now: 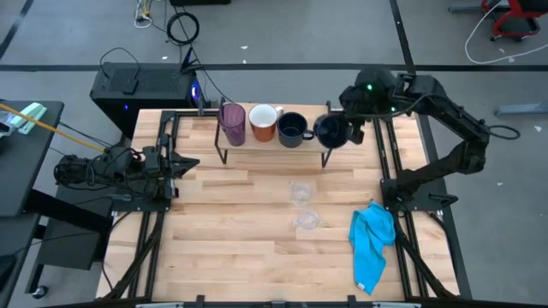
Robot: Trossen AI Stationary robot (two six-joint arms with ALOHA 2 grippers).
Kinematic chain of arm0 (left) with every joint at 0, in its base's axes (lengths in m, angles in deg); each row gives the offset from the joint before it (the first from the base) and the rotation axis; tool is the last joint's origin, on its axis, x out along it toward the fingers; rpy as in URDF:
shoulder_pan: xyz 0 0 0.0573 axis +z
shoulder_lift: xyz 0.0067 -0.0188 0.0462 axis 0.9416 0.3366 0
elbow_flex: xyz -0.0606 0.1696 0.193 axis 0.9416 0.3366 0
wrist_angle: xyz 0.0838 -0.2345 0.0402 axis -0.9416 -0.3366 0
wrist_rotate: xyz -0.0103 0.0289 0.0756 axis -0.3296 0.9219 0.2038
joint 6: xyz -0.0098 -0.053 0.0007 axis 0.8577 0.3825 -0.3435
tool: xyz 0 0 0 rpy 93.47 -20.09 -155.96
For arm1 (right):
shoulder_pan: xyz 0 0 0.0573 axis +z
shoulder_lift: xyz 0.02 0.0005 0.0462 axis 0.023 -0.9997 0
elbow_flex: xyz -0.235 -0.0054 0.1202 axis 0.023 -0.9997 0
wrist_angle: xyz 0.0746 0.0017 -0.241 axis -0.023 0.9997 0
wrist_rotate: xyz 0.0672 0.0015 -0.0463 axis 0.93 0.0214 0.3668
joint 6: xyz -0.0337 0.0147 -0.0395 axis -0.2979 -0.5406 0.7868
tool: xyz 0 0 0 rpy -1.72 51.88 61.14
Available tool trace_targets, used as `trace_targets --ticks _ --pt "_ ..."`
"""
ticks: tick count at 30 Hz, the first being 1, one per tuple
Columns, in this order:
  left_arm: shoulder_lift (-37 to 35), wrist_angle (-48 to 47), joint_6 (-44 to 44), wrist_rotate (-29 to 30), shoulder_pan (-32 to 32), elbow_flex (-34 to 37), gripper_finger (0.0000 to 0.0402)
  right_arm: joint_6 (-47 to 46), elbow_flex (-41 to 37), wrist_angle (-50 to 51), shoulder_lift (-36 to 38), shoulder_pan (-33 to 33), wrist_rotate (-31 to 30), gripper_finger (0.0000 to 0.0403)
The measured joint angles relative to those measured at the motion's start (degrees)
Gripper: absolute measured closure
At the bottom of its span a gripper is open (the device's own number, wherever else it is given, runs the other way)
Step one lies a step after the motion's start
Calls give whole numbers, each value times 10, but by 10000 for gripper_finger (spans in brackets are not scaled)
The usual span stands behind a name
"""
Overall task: Stack small to large cups/mugs on shelf
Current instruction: Align the dark blue mug with the other dark blue mug on the shelf
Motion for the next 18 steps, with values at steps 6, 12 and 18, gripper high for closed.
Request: trace_targets --ticks 6,12,18 --pt "0 0 0 0 0 0 390 48 0 -25 -10 -73 1 389" --pt "0 2 -4 0 0 0 374 88 0 -62 -43 -145 46 386" --pt "0 4 -15 0 0 0 384 118 8 -84 -103 -204 89 389"
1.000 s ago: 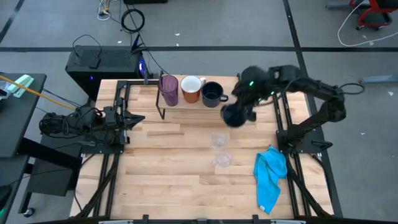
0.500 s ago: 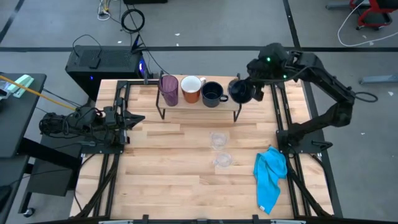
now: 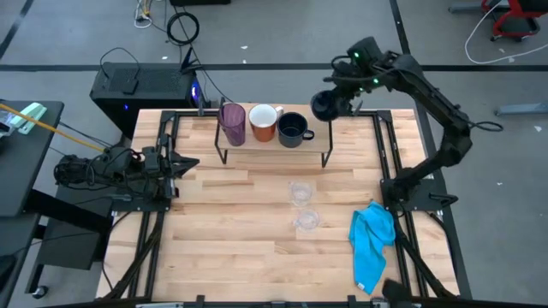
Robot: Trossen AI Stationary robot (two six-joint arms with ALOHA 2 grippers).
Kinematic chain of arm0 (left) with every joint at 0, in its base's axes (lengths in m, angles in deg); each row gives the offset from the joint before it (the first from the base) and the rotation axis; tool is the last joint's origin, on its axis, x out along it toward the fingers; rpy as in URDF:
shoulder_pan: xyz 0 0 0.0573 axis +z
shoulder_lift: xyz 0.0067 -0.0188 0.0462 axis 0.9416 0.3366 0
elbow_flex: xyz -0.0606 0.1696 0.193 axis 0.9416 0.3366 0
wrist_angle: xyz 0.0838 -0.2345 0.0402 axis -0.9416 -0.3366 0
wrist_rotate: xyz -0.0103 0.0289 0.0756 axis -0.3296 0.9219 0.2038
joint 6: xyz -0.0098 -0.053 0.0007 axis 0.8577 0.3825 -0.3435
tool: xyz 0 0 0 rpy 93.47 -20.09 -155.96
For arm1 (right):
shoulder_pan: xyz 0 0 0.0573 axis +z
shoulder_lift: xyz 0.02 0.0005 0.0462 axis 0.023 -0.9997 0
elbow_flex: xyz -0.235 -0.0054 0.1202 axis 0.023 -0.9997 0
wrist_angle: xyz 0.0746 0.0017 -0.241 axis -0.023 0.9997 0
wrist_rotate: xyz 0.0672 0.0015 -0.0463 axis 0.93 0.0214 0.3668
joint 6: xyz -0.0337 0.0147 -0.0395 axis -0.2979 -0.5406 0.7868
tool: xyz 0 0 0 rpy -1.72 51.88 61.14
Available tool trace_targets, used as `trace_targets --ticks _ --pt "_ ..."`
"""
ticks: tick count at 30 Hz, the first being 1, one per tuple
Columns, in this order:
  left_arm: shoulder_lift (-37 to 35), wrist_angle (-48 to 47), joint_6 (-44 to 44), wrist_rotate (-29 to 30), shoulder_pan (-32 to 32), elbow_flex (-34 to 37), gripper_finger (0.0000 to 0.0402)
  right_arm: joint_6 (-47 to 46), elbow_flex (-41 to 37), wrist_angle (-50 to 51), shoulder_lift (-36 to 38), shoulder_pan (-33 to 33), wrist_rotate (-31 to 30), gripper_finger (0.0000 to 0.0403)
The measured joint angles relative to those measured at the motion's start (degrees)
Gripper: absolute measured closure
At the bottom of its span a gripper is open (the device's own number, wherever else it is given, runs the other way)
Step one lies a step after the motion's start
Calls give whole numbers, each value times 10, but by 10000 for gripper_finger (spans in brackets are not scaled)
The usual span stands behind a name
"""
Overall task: Stack small to large cups/mugs on shelf
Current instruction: Align the dark blue mug with the other dark blue mug on the shelf
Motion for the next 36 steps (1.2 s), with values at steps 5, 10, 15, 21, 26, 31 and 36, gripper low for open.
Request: trace_targets --ticks 5,10,15,21,26,31,36 --pt "0 0 0 0 0 0 393 10 39 0 -51 -32 43 389" --pt "0 0 0 0 0 0 384 28 114 2 -97 -33 75 389" --pt "0 2 -14 7 0 0 377 30 177 6 -144 -36 97 389" --pt "0 8 -16 15 0 0 392 32 212 20 -194 -52 139 389" --pt "0 14 -22 15 0 0 389 32 216 35 -222 -66 199 389" --pt "0 28 -37 16 0 0 377 32 217 67 -241 -74 243 389" --pt "0 31 -51 22 0 0 387 31 217 90 -239 -74 254 389"
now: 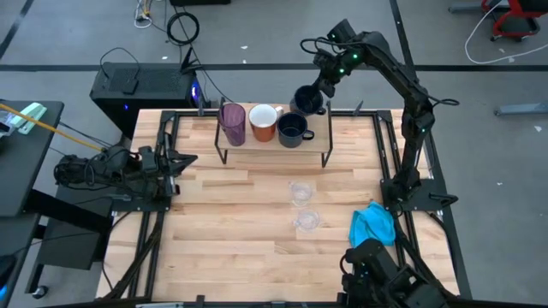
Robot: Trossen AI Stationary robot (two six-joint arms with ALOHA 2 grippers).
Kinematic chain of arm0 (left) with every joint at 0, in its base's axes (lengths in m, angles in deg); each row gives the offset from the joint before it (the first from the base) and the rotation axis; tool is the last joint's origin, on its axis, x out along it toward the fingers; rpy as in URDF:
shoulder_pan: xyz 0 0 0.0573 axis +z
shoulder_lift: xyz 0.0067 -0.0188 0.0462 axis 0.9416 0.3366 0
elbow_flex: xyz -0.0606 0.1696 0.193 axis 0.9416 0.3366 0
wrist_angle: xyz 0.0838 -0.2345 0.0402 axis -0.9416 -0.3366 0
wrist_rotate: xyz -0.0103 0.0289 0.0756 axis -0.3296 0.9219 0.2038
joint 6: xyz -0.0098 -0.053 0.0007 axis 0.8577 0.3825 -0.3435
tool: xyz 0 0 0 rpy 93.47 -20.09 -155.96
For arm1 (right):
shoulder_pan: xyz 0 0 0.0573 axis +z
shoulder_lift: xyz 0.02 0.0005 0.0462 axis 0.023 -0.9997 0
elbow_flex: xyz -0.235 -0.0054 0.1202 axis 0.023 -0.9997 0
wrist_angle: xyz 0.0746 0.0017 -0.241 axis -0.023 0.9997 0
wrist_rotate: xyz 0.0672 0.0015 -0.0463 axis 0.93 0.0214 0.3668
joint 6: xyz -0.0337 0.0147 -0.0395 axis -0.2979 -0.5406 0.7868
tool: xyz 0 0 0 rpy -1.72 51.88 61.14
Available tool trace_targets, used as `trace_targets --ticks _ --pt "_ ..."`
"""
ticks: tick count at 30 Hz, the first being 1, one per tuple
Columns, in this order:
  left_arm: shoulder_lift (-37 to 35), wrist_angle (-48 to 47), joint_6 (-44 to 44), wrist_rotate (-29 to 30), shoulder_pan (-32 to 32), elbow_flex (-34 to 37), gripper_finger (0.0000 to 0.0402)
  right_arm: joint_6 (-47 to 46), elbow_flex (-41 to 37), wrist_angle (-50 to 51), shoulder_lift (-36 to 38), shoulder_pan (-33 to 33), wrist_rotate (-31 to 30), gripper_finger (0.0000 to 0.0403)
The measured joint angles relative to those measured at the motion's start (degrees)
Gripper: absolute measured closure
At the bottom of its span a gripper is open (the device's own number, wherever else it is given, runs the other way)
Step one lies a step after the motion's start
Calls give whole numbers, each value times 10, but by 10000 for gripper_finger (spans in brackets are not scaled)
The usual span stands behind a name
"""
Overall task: Stack small to large cups/mugs on shelf
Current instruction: Align the dark blue mug with the other dark blue mug on the shelf
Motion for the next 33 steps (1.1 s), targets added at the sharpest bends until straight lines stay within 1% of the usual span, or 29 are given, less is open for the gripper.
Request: trace_targets --ticks 5,13,22,29,33 --pt "0 3 -1 2 0 0 393 -3 0 12 0 0 -1 389" --pt "0 3 1 2 0 0 376 -27 0 14 -20 1 -3 389" --pt "0 3 1 2 0 0 393 -32 0 13 -46 2 0 388" --pt "0 3 1 2 0 0 376 -30 0 6 -45 6 -6 385" --pt "0 3 1 2 0 0 382 -31 0 -1 -45 6 -16 383"
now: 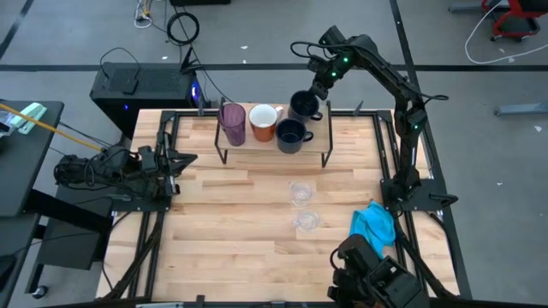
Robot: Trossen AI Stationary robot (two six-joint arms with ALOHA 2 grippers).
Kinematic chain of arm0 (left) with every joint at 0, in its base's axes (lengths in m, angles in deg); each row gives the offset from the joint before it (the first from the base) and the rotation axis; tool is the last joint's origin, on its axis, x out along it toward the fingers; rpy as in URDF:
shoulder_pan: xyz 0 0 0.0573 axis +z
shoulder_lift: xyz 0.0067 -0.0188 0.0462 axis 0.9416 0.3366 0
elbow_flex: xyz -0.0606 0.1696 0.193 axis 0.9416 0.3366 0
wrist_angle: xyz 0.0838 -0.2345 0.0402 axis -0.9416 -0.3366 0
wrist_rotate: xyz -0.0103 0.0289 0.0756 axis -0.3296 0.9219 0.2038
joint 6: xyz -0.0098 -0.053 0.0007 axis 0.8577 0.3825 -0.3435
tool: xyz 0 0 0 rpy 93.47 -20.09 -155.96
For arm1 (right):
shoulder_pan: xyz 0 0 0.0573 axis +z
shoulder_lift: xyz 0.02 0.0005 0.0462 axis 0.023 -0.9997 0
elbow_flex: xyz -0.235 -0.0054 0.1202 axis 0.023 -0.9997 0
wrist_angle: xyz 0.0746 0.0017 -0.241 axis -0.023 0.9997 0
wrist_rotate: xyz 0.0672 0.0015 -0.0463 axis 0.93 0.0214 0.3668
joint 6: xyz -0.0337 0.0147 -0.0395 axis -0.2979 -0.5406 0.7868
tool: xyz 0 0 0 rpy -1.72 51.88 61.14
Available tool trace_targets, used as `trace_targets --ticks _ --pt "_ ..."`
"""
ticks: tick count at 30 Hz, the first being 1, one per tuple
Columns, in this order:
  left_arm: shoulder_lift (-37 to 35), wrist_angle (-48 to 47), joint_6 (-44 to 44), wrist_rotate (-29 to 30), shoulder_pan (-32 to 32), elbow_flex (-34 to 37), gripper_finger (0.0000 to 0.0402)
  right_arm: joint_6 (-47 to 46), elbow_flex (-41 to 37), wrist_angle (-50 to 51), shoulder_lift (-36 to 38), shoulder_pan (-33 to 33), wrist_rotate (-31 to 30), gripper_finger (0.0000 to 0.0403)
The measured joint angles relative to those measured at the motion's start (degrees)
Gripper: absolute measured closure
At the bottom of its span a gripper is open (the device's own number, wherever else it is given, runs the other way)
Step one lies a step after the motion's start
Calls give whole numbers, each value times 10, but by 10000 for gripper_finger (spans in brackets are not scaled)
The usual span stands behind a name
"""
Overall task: Stack small to large cups/mugs on shelf
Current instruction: Align the dark blue mug with the other dark blue mug on the shelf
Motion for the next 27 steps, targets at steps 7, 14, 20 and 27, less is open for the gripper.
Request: trace_targets --ticks 7,14,20,27 --pt "0 0 0 0 0 0 393 -3 0 -1 0 0 -10 382" --pt "0 0 0 0 0 0 376 -3 0 -1 0 0 -12 381" --pt "0 0 0 0 0 0 391 -3 -1 -11 0 0 -14 374" --pt "0 0 0 0 0 0 382 -5 -1 -28 0 0 -16 340"
